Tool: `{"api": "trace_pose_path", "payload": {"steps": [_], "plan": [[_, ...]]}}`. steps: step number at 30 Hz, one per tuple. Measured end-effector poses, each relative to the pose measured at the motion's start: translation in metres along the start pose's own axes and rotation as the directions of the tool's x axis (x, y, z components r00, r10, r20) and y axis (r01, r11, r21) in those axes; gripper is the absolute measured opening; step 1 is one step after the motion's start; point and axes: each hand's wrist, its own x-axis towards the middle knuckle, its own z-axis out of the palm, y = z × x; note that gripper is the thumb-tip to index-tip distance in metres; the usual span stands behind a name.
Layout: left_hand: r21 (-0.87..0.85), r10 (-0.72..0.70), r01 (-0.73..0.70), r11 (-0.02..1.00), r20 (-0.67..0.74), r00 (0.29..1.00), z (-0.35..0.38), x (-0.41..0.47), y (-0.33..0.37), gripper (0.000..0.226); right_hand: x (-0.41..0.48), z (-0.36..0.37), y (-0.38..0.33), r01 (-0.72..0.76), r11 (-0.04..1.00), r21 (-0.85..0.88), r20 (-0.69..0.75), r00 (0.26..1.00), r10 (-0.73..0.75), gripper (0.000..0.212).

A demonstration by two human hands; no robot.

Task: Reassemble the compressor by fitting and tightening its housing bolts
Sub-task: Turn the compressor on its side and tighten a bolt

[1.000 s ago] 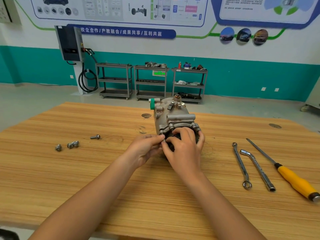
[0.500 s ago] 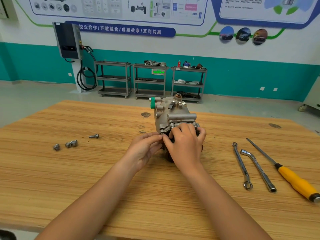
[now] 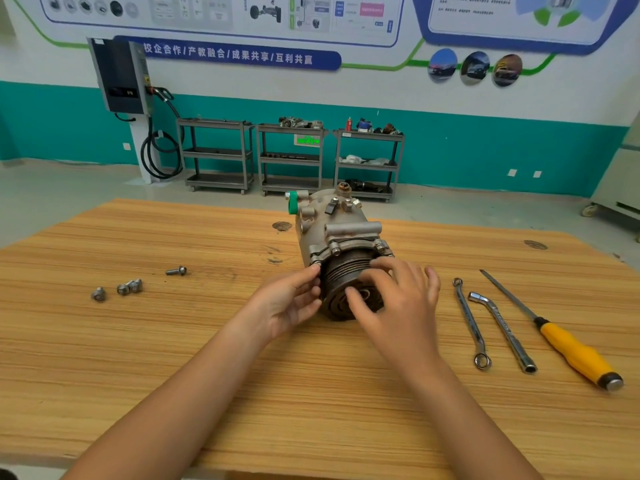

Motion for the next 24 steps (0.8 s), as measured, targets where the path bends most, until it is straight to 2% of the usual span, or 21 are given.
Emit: {"api": "trace_pose_path", "payload": {"steps": [3,5,8,11,15,19,22,24], "plan": [[0.094,0.049,-0.048,0.994,-0.005,0.999,-0.003,0.003,-0.002,0.01,-0.018,-0.025,0.027,-0.045,0.996,0.077,0.021,0.999,0.043,0.016],[0.157,0.105,-0.102,0.982,-0.011,0.994,-0.005,0.005,-0.003,0.01,-0.027,-0.041,0.047,-0.197,0.976,0.089,0.071,0.979,0.191,0.013],[0.202,0.158,-0.152,0.967,-0.01,0.987,-0.007,0.008,-0.004,0.011,-0.03,-0.059,0.083,-0.486,0.873,-0.043,0.123,0.865,0.487,0.009],[0.22,0.155,-0.154,0.963,0.014,0.988,-0.008,0.008,-0.004,0.012,-0.029,-0.067,0.119,-0.635,0.747,-0.199,0.149,0.733,0.663,0.016],[0.237,0.138,-0.14,0.961,0.026,0.99,-0.007,0.008,-0.005,0.008,-0.021,-0.071,0.147,-0.692,0.64,-0.334,0.214,0.606,0.766,0.028],[0.221,0.141,-0.141,0.965,0.016,0.99,-0.005,0.008,-0.006,0.007,-0.013,-0.061,0.157,-0.63,0.588,-0.508,0.354,0.47,0.809,0.034],[0.229,0.192,-0.184,0.956,-0.013,0.981,-0.004,0.008,-0.006,0.008,-0.008,-0.053,0.162,-0.582,0.597,-0.553,0.363,0.477,0.801,0.024],[0.291,0.248,-0.227,0.929,-0.037,0.968,-0.004,0.009,-0.006,0.009,-0.006,-0.055,0.164,-0.623,0.597,-0.505,0.376,0.464,0.802,0.022]]}}
